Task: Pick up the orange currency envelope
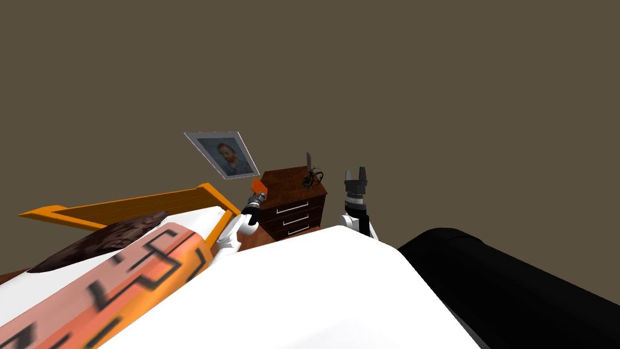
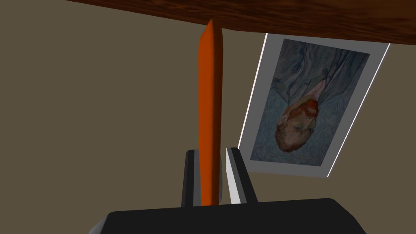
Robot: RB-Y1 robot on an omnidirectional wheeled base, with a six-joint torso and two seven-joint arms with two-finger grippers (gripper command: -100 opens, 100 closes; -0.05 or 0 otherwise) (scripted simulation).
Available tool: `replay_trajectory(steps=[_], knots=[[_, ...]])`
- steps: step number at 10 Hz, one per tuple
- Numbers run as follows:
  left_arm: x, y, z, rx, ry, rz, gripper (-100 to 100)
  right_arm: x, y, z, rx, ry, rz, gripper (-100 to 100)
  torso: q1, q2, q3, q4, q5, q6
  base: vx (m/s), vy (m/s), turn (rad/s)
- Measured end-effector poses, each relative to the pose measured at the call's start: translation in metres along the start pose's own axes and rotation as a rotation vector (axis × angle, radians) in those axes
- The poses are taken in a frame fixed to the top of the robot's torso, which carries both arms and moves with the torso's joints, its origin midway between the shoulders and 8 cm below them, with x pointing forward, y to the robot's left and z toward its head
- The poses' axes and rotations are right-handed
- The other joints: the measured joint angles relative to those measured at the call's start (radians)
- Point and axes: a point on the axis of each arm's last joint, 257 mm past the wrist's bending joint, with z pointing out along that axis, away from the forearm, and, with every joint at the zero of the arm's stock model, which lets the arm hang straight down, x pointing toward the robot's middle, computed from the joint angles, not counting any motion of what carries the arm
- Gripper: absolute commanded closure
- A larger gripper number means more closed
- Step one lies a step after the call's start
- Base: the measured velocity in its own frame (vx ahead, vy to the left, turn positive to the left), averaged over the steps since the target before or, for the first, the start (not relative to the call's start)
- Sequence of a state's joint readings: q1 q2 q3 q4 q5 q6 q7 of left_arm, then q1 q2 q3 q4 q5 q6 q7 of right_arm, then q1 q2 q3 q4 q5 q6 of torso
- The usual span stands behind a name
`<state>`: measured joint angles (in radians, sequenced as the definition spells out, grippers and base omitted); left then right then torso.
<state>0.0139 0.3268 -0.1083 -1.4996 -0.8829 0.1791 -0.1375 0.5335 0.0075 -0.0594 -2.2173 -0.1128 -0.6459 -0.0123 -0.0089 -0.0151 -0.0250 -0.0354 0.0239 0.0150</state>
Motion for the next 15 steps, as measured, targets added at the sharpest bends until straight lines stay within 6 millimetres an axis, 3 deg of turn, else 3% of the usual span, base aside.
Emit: replay_trajectory(steps=[13,15], knots=[[-0.025,0.007,-0.040,0.017,-0.086,0.062,100,0.000,0.000,0.000,0.000,0.000,0.000,0,-0.002,0.003,0.002,0.002,-0.002,0.001,0.030,-0.008,0.028],[-0.038,0.014,-0.054,0.008,-0.125,0.034,100,0.000,0.000,0.000,0.000,0.000,0.000,0,-0.003,0.001,0.002,0.002,-0.003,0.001,0.053,-0.013,0.043]])
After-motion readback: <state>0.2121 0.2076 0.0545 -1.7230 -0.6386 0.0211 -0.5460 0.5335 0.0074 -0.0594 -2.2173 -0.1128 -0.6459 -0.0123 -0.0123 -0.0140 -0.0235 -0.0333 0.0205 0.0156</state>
